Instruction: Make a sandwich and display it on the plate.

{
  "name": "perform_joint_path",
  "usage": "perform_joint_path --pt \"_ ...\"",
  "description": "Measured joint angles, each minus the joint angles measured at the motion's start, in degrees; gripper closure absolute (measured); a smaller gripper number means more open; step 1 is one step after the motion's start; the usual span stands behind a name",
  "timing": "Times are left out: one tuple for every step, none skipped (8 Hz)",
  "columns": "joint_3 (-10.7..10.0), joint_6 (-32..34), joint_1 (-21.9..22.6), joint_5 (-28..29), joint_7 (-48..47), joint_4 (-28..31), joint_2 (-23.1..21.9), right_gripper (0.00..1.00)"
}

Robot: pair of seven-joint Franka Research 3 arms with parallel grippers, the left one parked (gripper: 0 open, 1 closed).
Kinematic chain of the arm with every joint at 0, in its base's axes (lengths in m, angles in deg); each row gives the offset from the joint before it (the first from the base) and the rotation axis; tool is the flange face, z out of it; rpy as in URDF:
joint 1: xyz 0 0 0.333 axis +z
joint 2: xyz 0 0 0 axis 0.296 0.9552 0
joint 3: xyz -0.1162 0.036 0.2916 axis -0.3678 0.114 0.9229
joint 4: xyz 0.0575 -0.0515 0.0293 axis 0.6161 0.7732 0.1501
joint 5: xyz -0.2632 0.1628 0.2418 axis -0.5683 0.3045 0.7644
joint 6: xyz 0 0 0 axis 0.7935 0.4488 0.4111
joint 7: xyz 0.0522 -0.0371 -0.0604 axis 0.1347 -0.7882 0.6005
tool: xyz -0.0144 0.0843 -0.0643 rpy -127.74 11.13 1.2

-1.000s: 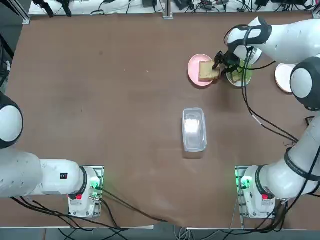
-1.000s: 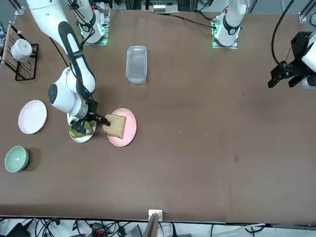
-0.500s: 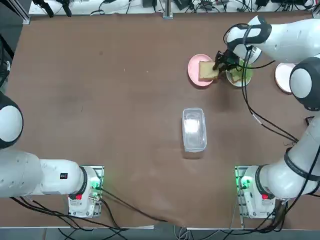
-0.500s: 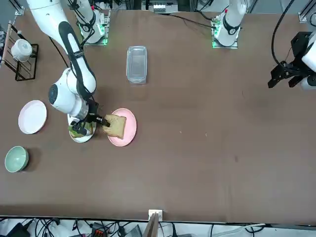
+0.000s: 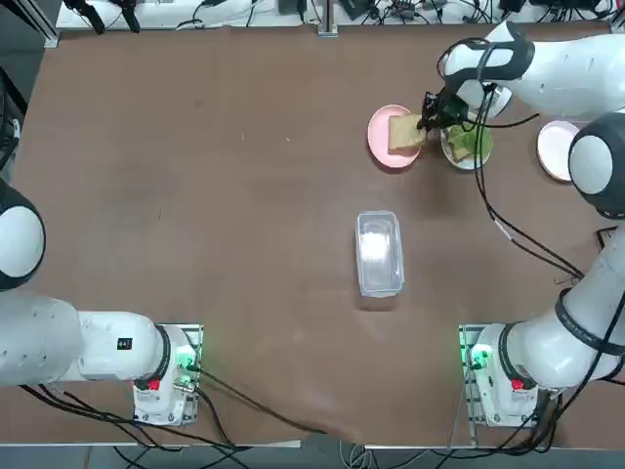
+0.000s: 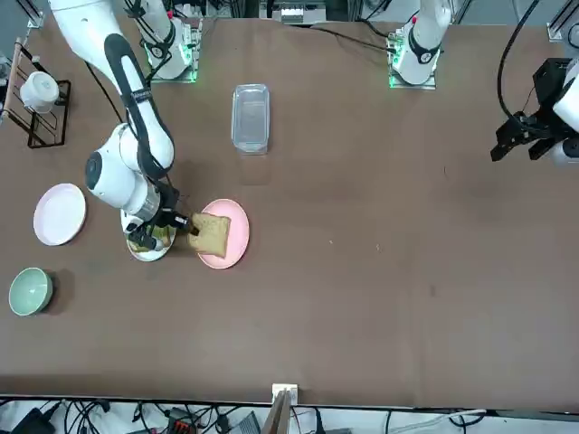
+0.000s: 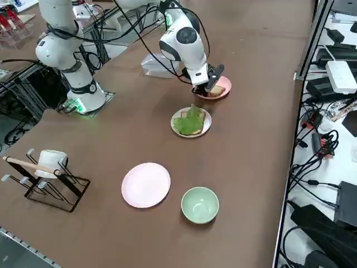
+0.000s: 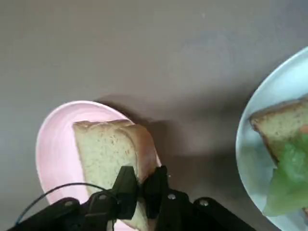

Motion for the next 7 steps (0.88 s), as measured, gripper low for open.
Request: perform_joint_path --pt "0.00 0.28 0.02 0.00 0.00 -0.18 -1.15 0.88" --pt "-0.04 0.68 0.00 0.00 0.00 -0.25 -2.70 0.88" --pt "-0.21 1.53 -0.06 0.00 0.00 -0.26 -4.44 0.88" --pt "-0.49 2.79 -0.35 0.01 -0.02 -0.31 -6.24 0.92" --pt "-0.79 5.39 -1.38 0.02 -0.05 -0.68 -8.00 0.92" --pt "-1.03 10.68 -3.70 0.02 0.12 -2.12 -9.54 0.92" --pt "-1.20 17.78 -7.22 0.02 1.94 -4.54 -10.54 0.92"
